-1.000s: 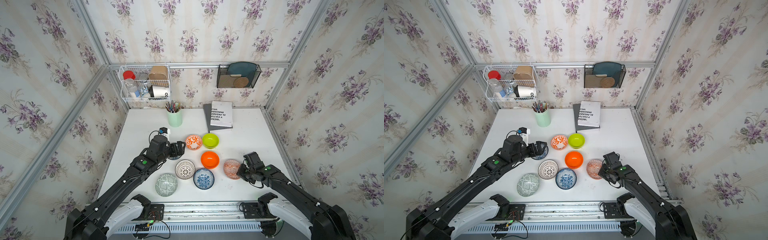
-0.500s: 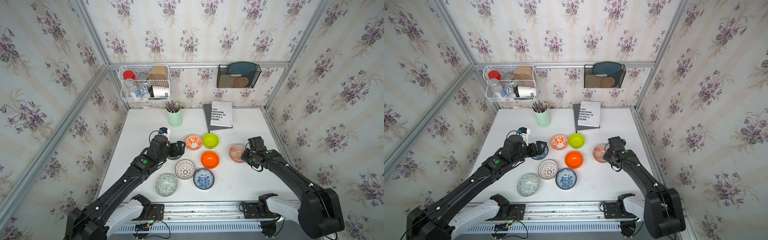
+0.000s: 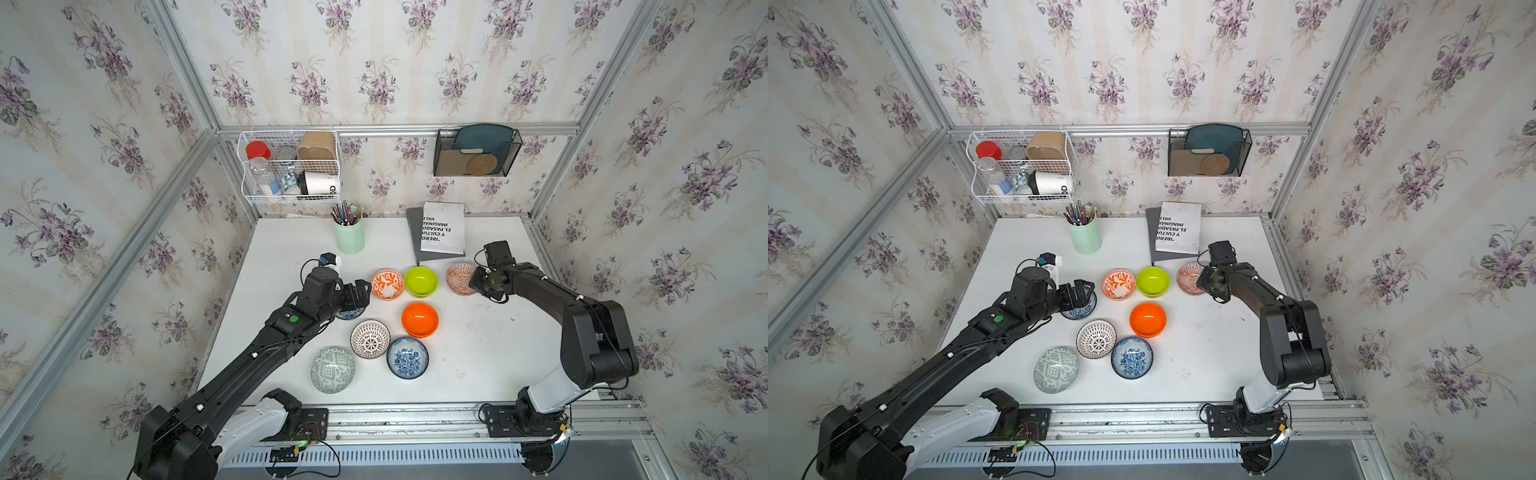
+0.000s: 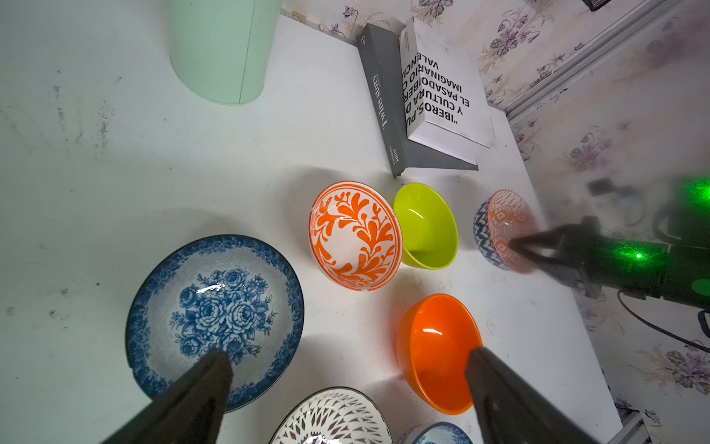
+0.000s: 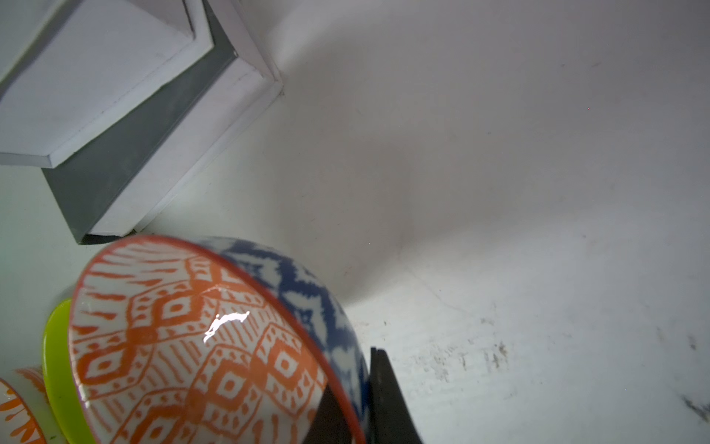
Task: Stack the bowls
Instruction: Place the bowl at the center of the board.
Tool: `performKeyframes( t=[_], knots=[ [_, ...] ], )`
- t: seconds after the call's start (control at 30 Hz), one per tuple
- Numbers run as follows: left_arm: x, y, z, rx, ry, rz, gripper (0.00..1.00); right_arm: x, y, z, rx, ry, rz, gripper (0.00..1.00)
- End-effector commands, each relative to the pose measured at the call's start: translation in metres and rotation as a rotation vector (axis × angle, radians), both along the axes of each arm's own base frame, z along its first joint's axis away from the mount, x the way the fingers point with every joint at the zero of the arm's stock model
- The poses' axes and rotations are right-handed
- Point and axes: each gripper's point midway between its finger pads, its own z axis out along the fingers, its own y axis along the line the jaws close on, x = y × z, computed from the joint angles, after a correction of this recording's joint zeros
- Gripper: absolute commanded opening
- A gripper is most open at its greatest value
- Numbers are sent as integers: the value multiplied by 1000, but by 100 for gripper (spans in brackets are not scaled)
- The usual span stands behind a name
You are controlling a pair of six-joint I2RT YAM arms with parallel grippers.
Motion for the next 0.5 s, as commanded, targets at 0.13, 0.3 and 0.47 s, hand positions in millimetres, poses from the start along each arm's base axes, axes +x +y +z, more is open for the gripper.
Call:
performKeyframes(
  t=[0.13, 0.3, 0.47],
  knots=[
    [7, 0, 5, -3, -21, 13, 99, 26, 5, -2, -4, -31, 26, 0],
    [10, 0, 4, -3, -19, 17, 99, 26, 7, -9, 8, -21, 30, 0],
    [11, 0, 3, -4, -18, 19, 99, 22, 8, -16, 16, -8, 34, 0]
  ],
)
